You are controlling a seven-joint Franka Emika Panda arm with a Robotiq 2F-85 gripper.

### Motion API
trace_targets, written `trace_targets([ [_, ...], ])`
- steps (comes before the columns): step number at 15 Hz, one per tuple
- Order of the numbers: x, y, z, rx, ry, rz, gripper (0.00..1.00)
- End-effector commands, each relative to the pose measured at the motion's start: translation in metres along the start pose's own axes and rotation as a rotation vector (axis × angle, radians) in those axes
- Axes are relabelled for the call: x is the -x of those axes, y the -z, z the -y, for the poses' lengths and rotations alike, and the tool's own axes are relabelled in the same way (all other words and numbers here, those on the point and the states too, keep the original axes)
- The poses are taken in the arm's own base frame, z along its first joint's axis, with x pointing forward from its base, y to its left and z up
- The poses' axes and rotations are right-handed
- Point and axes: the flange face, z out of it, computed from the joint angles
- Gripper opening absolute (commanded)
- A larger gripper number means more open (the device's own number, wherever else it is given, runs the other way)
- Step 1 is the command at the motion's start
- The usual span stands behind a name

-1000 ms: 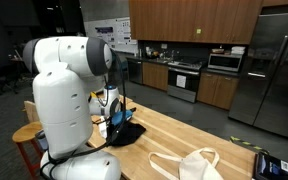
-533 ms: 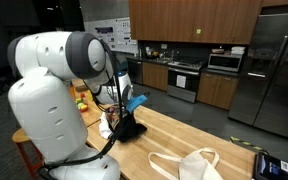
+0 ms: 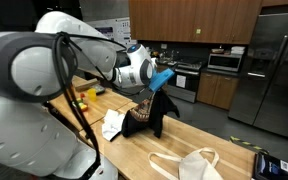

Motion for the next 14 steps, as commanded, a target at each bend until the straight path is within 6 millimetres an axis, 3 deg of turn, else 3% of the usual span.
trace_targets([
  [1, 0.057, 0.064, -0.050, 0.115, -0.166, 0.045, 0.01],
  [5, 0.146, 0.127, -0.086, 0.198, -0.368, 0.135, 0.01],
  [6, 0.117, 0.093, -0.080, 0.149, -0.298, 0.095, 0.03],
  [8, 0.149, 0.117, -0.087, 0.180, -0.354, 0.127, 0.03],
  [9, 0.153, 0.122, -0.087, 0.184, -0.364, 0.129, 0.03],
  [14, 0.147, 0.120, -0.084, 0.180, -0.369, 0.128, 0.01],
])
